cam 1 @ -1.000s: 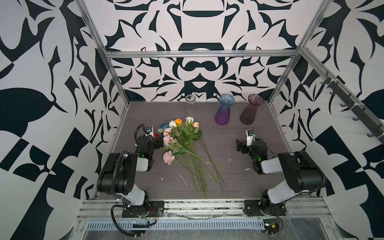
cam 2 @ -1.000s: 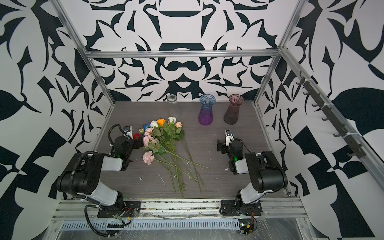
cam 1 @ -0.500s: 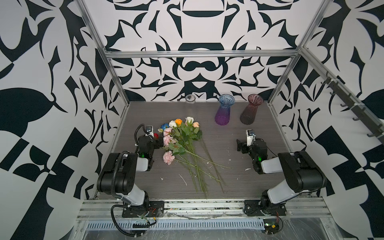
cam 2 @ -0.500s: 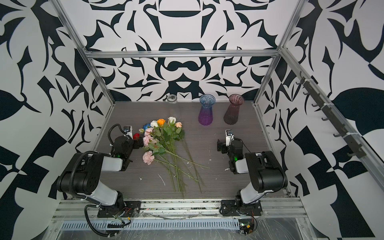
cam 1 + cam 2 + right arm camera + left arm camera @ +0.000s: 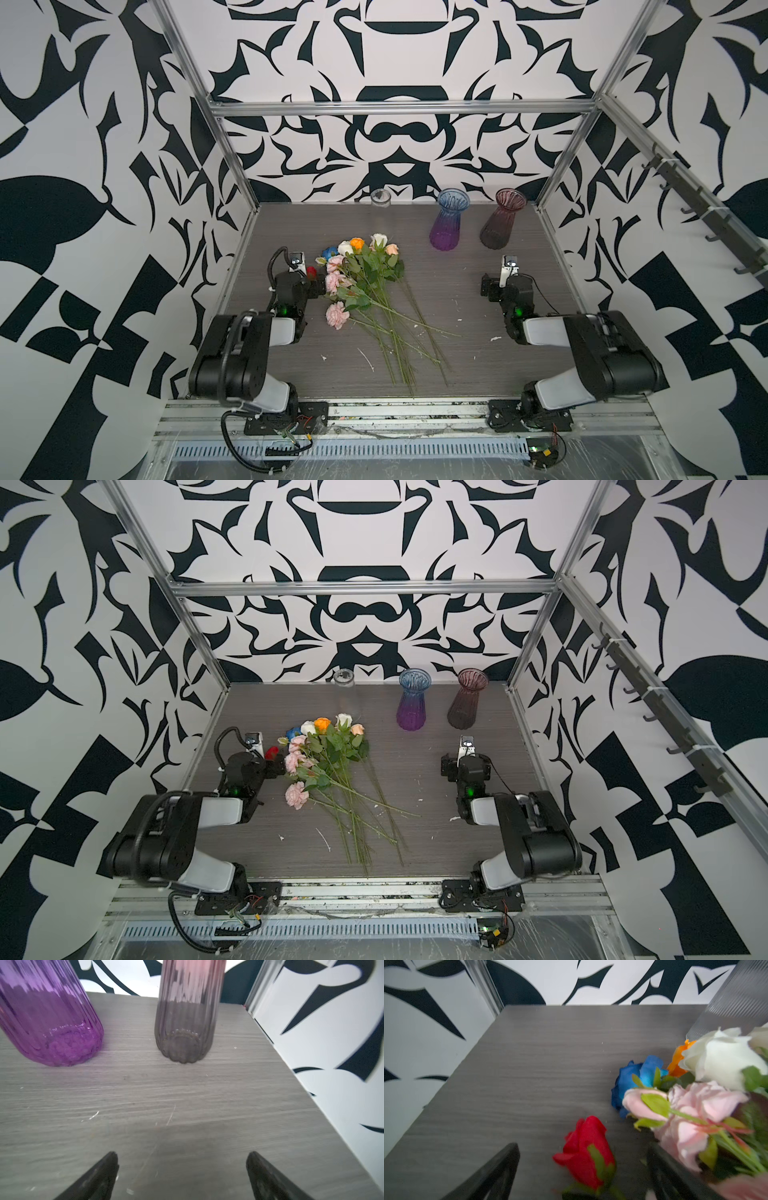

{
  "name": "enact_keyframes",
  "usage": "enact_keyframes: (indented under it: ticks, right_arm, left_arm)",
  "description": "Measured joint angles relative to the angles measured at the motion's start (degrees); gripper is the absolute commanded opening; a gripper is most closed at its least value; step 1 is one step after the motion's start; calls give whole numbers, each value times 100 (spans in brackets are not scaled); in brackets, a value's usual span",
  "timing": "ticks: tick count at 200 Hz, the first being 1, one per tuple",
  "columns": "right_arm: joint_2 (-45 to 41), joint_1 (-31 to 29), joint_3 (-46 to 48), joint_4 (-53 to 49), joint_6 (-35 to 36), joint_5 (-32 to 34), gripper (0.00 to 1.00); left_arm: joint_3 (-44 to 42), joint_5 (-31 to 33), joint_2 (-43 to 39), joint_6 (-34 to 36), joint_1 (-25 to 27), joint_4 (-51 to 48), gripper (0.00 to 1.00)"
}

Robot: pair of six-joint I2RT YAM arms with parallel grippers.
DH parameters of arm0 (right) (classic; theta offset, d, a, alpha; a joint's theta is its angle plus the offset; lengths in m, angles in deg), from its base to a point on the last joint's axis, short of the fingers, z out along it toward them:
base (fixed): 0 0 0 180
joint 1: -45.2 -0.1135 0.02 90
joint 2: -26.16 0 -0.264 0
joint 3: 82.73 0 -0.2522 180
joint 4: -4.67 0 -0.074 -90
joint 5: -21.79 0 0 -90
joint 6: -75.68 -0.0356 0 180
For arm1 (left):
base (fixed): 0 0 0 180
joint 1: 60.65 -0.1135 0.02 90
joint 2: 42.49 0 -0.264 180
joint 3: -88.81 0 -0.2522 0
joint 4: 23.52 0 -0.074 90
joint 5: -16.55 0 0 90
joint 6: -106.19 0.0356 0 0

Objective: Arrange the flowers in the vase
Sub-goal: 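Reach the left gripper to the clear ribbed glass vase and grasp it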

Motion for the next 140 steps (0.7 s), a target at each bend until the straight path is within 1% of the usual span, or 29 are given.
enact_keyframes:
  ticks: [8,17,27,42,49,53,60,61,63,65,66,67,74,84,96,101,131,137,140]
  right_arm:
    - [-374,-42,-205,-564,-258,179,100]
    - [-737,-79,-623,-1325,-778,378,100]
    - [-981,-74,-1198,-2122,-1436,535,100]
    - [-1152,-57,-1788,-2857,-2124,437,100]
    - [-1185,-44,-1939,-3117,-2339,282,99]
    - [-1185,-35,-1998,-3281,-2455,151,97]
    - [-1161,-35,-2033,-3530,-2612,-109,92]
    - [-1158,-35,-2033,-3565,-2632,-151,92]
    - [-1141,-35,-2033,-3648,-2669,-247,92]
    - [-1128,-35,-2031,-3700,-2669,-313,91]
    - [-1119,-37,-2028,-3740,-2680,-350,91]
    - [-1104,-35,-2024,-3799,-2721,-415,91]
    - [-1032,-42,-1963,-3993,-2774,-702,91]
    - [-935,-57,-1821,-4227,-2833,-990,91]
    - [-876,-68,-1609,-4511,-2870,-1224,91]
    - [-876,-74,-1517,-4636,-2870,-1303,91]
    - [-997,-90,-1261,-5066,-2765,-1547,88]
    - [-1038,-101,-1231,-5073,-2741,-1550,87]
    - [-1064,-101,-1209,-5071,-2736,-1552,85]
  left_arm:
    - [162,39,-525,-111,11,-577,99]
    - [516,52,-1130,-328,37,-1248,99]
    - [890,42,-1622,-544,74,-1725,99]
    - [1429,37,-2221,-828,299,-2282,99]
    - [1692,103,-2396,-861,564,-2518,99]
    - [1869,208,-2455,-835,833,-2680,99]
    - [2159,367,-2461,-756,1287,-2887,99]
    - [2159,367,-2461,-756,1287,-2887,99]
    - [2269,409,-2441,-743,1478,-2940,99]
    - [2365,457,-2400,-723,1639,-3005,99]
    - [2365,457,-2400,-723,1639,-3005,99]
    - [2459,518,-2365,-693,1775,-3058,99]
    - [2806,612,-2184,-671,2135,-3281,99]
    - [3418,678,-1751,-737,2406,-3711,99]
    - [4214,754,-1123,-833,2406,-4266,99]
    - [4688,756,-743,-876,2354,-4601,99]
    - [6920,498,1115,-901,2203,-5888,100]
    - [7379,444,1471,-894,2188,-6118,98]
    - [7595,420,1641,-894,2175,-6251,97]
